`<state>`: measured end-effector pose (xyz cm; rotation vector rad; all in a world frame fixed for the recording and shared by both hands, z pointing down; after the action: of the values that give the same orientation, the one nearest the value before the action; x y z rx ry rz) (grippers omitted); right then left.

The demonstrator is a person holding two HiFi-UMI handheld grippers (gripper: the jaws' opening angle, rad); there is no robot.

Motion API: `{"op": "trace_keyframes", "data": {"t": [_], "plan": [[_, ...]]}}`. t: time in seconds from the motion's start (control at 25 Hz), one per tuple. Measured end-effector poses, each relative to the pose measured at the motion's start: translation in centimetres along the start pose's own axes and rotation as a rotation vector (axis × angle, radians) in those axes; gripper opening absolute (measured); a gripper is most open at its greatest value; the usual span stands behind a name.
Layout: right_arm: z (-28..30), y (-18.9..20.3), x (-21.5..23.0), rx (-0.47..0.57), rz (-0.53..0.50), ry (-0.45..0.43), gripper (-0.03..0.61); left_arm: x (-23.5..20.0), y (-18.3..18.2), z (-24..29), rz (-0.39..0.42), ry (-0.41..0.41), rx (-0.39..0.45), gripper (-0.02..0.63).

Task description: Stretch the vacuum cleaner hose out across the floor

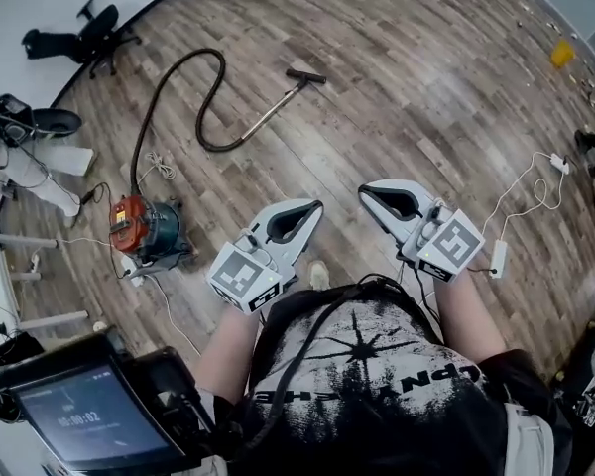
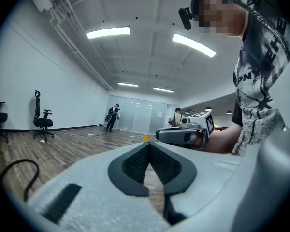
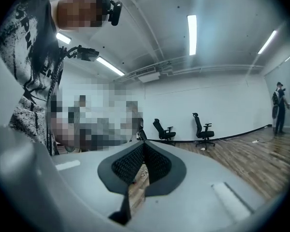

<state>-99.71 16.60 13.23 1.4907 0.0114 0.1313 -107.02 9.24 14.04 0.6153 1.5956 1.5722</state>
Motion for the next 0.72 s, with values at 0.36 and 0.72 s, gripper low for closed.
{"op": "trace_keyframes", "data": {"t": [0.36,0.72], "plan": [[5.5,-0.1,0.2,-0.015,0.002,0.058,0.006,-5.1,0.4,-1.9,0.001,0.071,-0.018,0.0],[7.1,0.9,2.2,-0.055,-0.01,0.112,0.006,-8.1,1.1,-1.8,-0.03,0.1,-0.011,0.0]]}}
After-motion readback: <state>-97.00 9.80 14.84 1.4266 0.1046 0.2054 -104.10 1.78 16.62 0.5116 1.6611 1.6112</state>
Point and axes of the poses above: the fingertips, and each gripper's own axes: z forward along the fingers, x to its right, y out of its underside, the point moved 3 cm from there along -z, backward along the fingers, and after that the axes turned 13 degrees about y, right-handed, at the moved point
